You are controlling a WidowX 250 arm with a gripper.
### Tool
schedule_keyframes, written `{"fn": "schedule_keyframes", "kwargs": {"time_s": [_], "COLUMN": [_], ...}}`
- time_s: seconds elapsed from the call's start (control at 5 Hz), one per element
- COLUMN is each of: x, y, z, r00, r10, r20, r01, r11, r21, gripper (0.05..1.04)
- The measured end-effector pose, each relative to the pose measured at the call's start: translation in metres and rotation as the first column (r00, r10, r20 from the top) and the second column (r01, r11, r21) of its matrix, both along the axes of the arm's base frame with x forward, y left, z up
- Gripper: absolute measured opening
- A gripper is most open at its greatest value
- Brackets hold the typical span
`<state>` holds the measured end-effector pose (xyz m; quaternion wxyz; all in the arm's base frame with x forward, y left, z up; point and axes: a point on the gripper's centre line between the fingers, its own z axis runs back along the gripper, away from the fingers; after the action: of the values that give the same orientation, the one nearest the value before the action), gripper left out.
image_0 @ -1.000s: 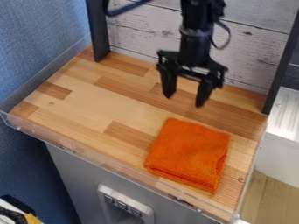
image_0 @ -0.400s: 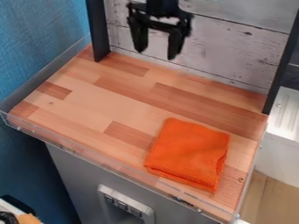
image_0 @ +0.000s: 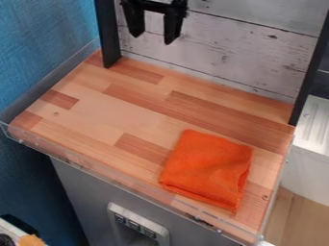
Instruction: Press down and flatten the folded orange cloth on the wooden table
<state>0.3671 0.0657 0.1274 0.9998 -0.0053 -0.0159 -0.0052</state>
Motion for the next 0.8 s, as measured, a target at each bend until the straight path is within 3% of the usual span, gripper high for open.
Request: {"fn": "schedule_keyframes", "kwargs": {"time_s": [0.8], "x": [-0.0048], "y": [0.0058], "z": [0.001], "r00": [1.0], "r10": [-0.003], "r20": [-0.029], "r01": [0.004], "r11": [1.0], "r21": [0.019], "gripper": [0.999]}}
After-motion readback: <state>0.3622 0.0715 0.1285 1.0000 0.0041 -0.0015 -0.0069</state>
